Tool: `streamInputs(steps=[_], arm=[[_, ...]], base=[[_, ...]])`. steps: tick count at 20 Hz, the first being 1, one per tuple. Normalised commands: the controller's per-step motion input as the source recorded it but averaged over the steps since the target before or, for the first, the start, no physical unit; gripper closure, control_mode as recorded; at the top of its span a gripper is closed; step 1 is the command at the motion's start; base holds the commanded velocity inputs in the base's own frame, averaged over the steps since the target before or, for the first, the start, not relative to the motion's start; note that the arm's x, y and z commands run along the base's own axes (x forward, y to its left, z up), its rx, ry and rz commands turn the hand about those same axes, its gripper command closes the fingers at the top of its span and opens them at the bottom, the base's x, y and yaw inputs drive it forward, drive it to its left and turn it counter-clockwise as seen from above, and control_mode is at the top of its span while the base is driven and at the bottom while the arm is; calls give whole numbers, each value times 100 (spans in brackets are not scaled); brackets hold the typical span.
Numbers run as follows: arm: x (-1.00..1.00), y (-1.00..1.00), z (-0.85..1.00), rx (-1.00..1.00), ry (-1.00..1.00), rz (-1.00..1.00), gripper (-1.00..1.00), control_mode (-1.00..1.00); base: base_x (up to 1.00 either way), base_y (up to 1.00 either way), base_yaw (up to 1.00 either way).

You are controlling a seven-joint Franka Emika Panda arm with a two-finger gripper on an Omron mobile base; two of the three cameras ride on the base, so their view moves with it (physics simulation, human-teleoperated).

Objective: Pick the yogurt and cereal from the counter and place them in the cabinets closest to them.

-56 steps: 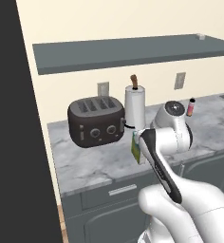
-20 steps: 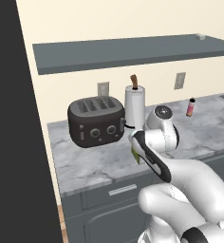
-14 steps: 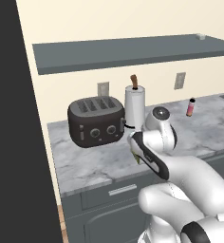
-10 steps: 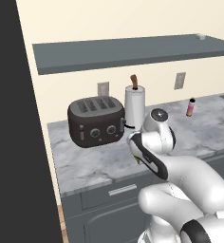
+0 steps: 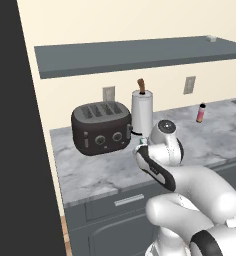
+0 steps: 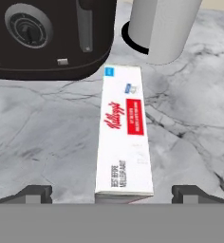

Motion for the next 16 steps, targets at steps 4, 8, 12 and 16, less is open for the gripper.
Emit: streamInputs(steps=[4,8,12,16], arm=[[1,0,-2,0,0,0,-100,-100],[7,0,4,1,0,0,-100,-100],[4,-2,17,3,0,0,-100,-100],[7,-1,8,1,2,0,-100,-100]], base=[[0,0,0],[0,0,0],[0,0,0],[0,0,0]])
